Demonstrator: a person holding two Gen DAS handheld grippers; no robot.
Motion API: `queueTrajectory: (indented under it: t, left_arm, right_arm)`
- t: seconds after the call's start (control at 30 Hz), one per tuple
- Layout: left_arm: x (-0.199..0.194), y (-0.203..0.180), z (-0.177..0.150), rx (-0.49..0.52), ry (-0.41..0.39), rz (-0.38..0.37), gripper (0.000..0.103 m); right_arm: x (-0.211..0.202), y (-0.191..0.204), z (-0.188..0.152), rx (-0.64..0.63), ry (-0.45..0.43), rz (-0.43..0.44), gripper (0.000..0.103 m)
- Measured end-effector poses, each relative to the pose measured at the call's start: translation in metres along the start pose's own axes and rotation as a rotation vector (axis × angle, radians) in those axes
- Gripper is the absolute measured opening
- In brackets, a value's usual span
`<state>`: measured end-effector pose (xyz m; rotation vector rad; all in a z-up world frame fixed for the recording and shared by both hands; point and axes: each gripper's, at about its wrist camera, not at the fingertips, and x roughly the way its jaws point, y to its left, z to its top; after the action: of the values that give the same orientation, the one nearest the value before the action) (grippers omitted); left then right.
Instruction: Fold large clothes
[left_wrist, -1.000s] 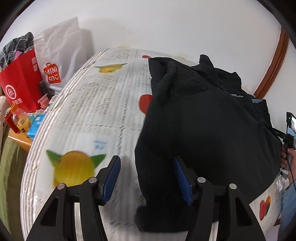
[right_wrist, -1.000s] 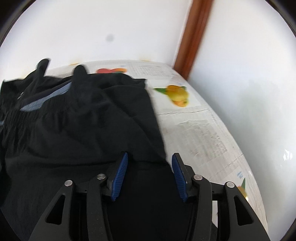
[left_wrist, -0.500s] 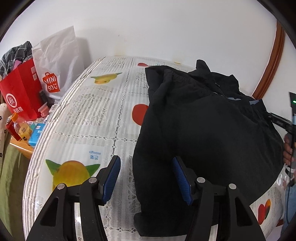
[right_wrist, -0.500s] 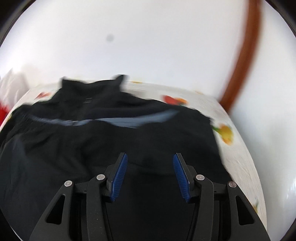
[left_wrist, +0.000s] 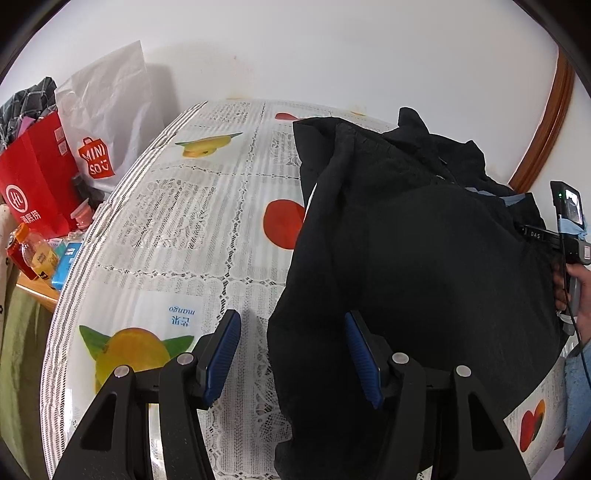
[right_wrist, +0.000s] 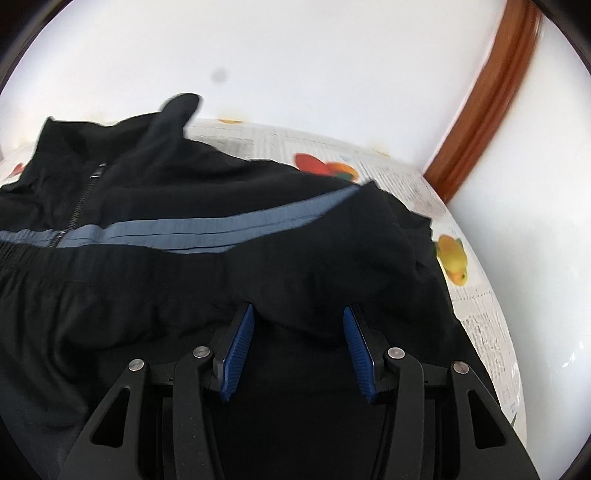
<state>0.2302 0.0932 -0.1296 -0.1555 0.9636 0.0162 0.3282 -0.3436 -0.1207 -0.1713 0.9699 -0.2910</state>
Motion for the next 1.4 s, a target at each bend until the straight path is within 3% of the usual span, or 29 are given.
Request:
queueTrajectory:
  t: [0.1, 0.2, 0.37, 0.47, 0.63, 1.07, 1.17, 1.3, 1.4]
  left_arm:
    - [-0.005, 0.002, -0.001, -0.008, -0.013, -0.008, 0.056]
    - [-0.01, 0.004, -0.004, -0.019, -0.017, -0.02, 0.056]
    - [-0.021, 0.005, -0.012, -0.026, -0.028, -0.034, 0.056]
    - [-0.029, 0.005, -0.021, -0.03, -0.032, -0.044, 0.056]
    - [-0.038, 0.007, -0.035, -0.025, -0.03, -0.038, 0.056]
    - [-0.069, 0.021, -0.07, -0.049, -0.06, -0.021, 0.056]
    - [-0.076, 0.026, -0.077, -0.054, -0.064, -0.006, 0.056]
    - [-0.085, 0.035, -0.086, -0.064, -0.072, 0.016, 0.056]
    - [-0.088, 0.04, -0.092, -0.073, -0.068, 0.031, 0.056]
  right_arm:
    - [-0.018, -0.009, 0.001, 0.036, -0.012, 0.013, 0.046]
    - [-0.056, -0.003, -0.01, 0.054, -0.078, 0.117, 0.046]
    - [-0.106, 0.041, -0.048, -0.018, -0.109, 0.237, 0.046]
    - [-0.109, 0.068, -0.07, -0.057, -0.087, 0.284, 0.046]
    - [-0.114, 0.085, -0.109, -0.106, -0.08, 0.216, 0.046]
    - [-0.173, 0.064, -0.192, -0.112, -0.117, 0.242, 0.046]
    - [-0.18, 0.06, -0.205, -0.142, -0.084, 0.253, 0.046]
    - [-0.204, 0.068, -0.208, -0.182, -0.157, 0.254, 0.047]
    - [-0.212, 0.097, -0.198, -0.232, -0.197, 0.295, 0.052]
